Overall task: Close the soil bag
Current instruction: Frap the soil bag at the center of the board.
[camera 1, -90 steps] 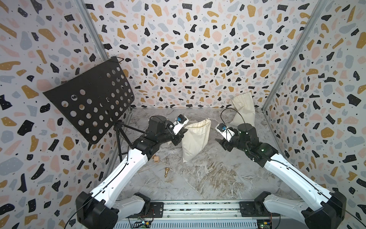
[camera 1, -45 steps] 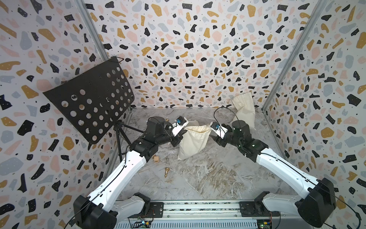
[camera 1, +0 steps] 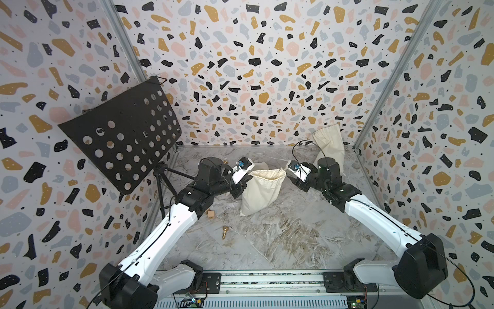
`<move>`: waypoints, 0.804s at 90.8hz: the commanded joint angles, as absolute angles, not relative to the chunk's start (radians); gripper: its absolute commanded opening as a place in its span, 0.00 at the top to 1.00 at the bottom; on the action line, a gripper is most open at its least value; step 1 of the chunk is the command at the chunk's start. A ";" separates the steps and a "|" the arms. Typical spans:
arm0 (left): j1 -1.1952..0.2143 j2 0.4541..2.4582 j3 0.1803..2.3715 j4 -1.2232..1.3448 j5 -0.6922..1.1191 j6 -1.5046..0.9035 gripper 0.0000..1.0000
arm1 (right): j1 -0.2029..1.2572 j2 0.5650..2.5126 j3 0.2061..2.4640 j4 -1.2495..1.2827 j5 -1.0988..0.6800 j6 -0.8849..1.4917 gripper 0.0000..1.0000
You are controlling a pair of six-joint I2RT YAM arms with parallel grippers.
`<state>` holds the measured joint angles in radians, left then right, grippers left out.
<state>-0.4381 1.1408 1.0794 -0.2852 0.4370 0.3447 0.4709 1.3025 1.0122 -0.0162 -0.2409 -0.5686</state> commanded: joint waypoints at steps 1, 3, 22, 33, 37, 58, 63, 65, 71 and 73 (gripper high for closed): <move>-0.432 1.124 1.085 -0.196 0.456 0.348 1.00 | 0.470 1.280 1.061 -0.031 -0.352 -0.598 0.40; -0.432 1.125 1.085 -0.197 0.458 0.348 1.00 | 0.471 1.281 1.060 -0.031 -0.376 -0.598 0.40; -0.432 1.129 1.085 -0.196 0.473 0.345 1.00 | 0.470 1.298 1.068 0.009 -0.503 -0.577 0.39; -0.431 1.133 1.085 -0.196 0.482 0.344 1.00 | 0.470 1.322 1.087 0.044 -0.520 -0.567 0.36; -0.431 1.132 1.085 -0.196 0.487 0.345 1.00 | 0.471 1.333 1.099 0.049 -0.528 -0.561 0.36; -0.432 1.135 1.088 -0.196 0.505 0.349 1.00 | 0.471 1.372 1.126 0.071 -0.594 -0.553 0.36; -0.432 1.134 1.088 -0.196 0.509 0.349 1.00 | 0.472 1.379 1.135 0.061 -0.613 -0.568 0.37; -0.433 1.134 1.088 -0.196 0.510 0.349 1.00 | 0.472 1.381 1.140 0.054 -0.620 -0.574 0.37; -0.432 1.133 1.088 -0.197 0.512 0.348 1.00 | 0.472 1.390 1.156 0.030 -0.636 -0.589 0.39; -0.431 1.132 1.088 -0.196 0.512 0.349 1.00 | 0.471 1.393 1.162 0.021 -0.642 -0.596 0.40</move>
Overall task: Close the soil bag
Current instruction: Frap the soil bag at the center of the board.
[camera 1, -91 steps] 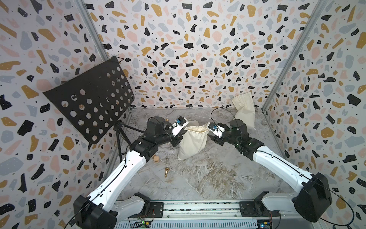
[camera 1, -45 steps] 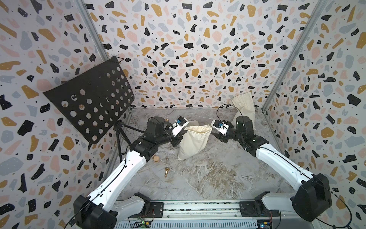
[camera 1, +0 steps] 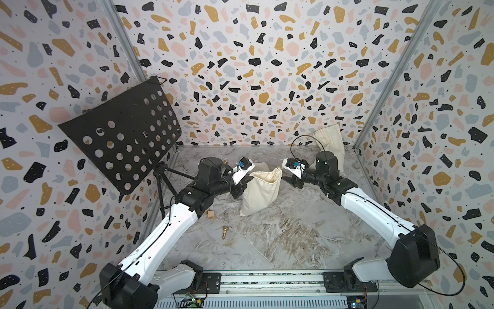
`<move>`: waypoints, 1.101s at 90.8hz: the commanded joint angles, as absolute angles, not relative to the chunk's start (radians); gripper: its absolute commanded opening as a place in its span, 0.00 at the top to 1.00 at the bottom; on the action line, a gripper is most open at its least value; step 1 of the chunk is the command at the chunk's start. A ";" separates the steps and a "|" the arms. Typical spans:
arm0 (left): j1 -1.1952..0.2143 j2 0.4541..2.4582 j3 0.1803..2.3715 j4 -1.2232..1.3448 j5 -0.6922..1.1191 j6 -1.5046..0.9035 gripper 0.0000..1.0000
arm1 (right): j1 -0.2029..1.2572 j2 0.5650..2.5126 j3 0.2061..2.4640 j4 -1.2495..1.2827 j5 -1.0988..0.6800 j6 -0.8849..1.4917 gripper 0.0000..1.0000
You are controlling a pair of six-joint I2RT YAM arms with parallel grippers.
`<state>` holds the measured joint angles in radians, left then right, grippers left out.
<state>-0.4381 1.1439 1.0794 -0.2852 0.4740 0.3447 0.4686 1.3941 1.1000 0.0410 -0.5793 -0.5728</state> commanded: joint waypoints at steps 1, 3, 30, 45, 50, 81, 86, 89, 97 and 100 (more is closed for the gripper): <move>-0.431 1.132 1.088 -0.196 0.512 0.349 1.00 | 0.472 1.394 1.164 0.017 -0.644 -0.599 0.40; -0.433 1.132 1.089 -0.196 0.512 0.350 1.00 | 0.472 1.397 1.169 0.010 -0.651 -0.605 0.40; -0.432 1.120 1.083 -0.197 0.516 0.354 1.00 | 0.471 1.446 1.230 -0.127 -0.692 -0.683 0.52; -0.432 1.121 1.080 -0.196 0.513 0.357 1.00 | 0.471 1.460 1.244 -0.144 -0.686 -0.677 0.68; -0.432 1.120 1.078 -0.196 0.508 0.358 1.00 | 0.472 1.460 1.242 -0.136 -0.665 -0.668 0.79; -0.401 1.174 1.097 -0.146 0.192 0.207 1.00 | 0.472 1.338 1.232 -0.098 -0.371 -0.601 1.00; -0.380 1.197 1.112 -0.148 0.133 0.158 1.00 | 0.472 1.303 1.232 -0.089 -0.357 -0.576 1.00; -0.372 1.210 1.120 -0.153 0.112 0.140 1.00 | 0.473 1.286 1.233 -0.083 -0.355 -0.559 1.00; -0.360 1.227 1.137 -0.154 0.101 0.118 0.98 | 0.504 1.254 1.250 -0.083 -0.333 -0.533 1.00; -0.354 1.230 1.141 -0.149 0.107 0.110 0.97 | 0.526 1.250 1.265 -0.088 -0.317 -0.532 1.00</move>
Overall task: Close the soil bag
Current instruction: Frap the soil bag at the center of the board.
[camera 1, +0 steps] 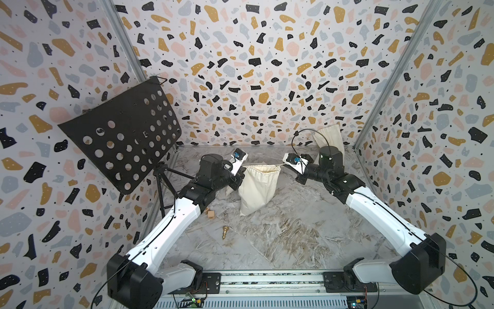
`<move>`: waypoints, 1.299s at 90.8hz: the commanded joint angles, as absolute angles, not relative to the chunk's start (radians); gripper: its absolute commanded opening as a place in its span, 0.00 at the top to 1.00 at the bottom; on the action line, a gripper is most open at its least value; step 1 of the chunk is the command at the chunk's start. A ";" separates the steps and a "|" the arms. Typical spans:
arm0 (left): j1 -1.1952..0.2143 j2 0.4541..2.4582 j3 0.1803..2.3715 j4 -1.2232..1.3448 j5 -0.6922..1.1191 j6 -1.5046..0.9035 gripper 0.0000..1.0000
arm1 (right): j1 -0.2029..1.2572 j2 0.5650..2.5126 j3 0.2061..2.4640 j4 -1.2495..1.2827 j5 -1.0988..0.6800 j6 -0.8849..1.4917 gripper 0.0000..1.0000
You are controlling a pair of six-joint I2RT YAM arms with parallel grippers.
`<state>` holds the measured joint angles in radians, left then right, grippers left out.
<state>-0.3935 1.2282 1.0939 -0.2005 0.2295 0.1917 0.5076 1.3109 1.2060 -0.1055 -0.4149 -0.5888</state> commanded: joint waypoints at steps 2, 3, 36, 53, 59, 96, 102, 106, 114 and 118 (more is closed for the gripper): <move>-0.352 1.230 1.144 -0.145 0.108 0.101 0.96 | 0.545 1.251 1.278 -0.099 -0.305 -0.533 1.00; -0.349 1.230 1.146 -0.141 0.109 0.096 0.95 | 0.553 1.252 1.286 -0.104 -0.301 -0.534 1.00; -0.333 1.101 1.114 -0.065 0.195 0.015 0.40 | 0.786 1.419 1.604 -0.184 -0.118 -0.512 1.00; -0.334 1.024 1.093 -0.020 0.280 0.000 0.19 | 0.814 1.490 1.726 -0.194 -0.052 -0.505 1.00; -0.340 1.013 1.082 0.013 0.325 -0.016 0.12 | 0.819 1.497 1.733 -0.196 -0.062 -0.499 1.00; -0.459 1.125 1.051 0.116 0.468 0.000 0.10 | 0.833 1.468 1.701 -0.234 -0.038 -0.507 1.00; -0.464 1.141 1.053 0.127 0.472 0.000 0.11 | 0.833 1.460 1.689 -0.232 -0.041 -0.506 1.00; -0.468 1.148 1.053 0.136 0.473 0.003 0.12 | 0.834 1.455 1.681 -0.228 -0.041 -0.504 1.00; -0.469 1.177 1.058 0.144 0.440 0.014 0.22 | 0.834 1.452 1.674 -0.230 -0.047 -0.497 1.00; -0.469 1.196 1.067 0.142 0.431 0.022 0.28 | 0.834 1.450 1.674 -0.233 -0.051 -0.495 1.00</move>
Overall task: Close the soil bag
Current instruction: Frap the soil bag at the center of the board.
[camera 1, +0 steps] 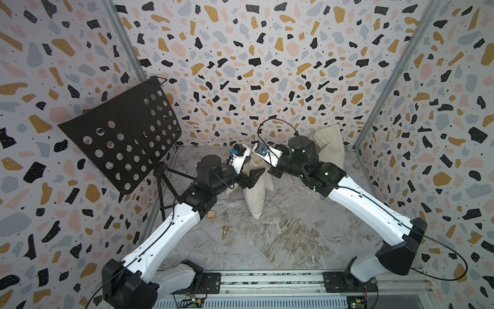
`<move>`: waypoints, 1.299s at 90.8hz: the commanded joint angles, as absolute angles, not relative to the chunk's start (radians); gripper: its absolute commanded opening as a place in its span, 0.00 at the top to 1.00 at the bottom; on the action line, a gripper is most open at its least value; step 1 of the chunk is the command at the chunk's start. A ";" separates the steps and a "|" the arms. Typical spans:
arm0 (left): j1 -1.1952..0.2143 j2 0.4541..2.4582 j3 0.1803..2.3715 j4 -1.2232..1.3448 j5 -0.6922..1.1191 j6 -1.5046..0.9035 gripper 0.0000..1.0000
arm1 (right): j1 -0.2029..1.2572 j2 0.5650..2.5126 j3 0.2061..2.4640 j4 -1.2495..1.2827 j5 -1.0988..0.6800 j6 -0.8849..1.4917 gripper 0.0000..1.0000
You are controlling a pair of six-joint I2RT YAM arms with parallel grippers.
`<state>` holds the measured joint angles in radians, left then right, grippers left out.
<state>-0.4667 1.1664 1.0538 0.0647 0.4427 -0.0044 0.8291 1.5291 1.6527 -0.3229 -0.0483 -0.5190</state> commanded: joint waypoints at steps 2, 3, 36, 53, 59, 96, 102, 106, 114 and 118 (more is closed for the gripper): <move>-0.469 1.208 1.070 0.141 0.430 0.023 0.32 | 0.834 1.450 1.674 -0.235 -0.052 -0.494 1.00; -0.469 1.212 1.073 0.140 0.430 0.025 0.34 | 0.834 1.450 1.674 -0.235 -0.052 -0.494 1.00; -0.473 1.378 1.103 0.143 0.352 0.019 0.85 | 0.835 1.422 1.663 -0.266 -0.046 -0.498 1.00; -0.472 1.488 1.108 0.103 0.163 -0.026 0.92 | 0.834 1.327 1.612 -0.232 -0.020 -0.497 1.00; -0.473 1.521 1.094 0.094 0.081 -0.053 0.94 | 0.834 1.286 1.600 -0.231 -0.003 -0.496 1.00; -0.438 1.540 0.997 0.049 -0.220 -0.123 0.81 | 0.779 1.065 1.428 -0.053 0.255 -0.460 1.00; -0.436 1.524 0.980 0.050 -0.230 -0.116 0.78 | 0.752 1.065 1.401 -0.009 0.220 -0.410 1.00; -0.437 1.510 0.972 0.051 -0.230 -0.109 0.76 | 0.736 1.077 1.391 -0.003 0.178 -0.383 1.00; -0.436 1.466 0.953 0.072 -0.150 -0.080 0.68 | 0.727 1.133 1.406 -0.025 0.065 -0.356 1.00; -0.437 1.429 0.939 0.103 -0.085 -0.070 0.61 | 0.727 1.176 1.439 -0.066 0.009 -0.346 1.00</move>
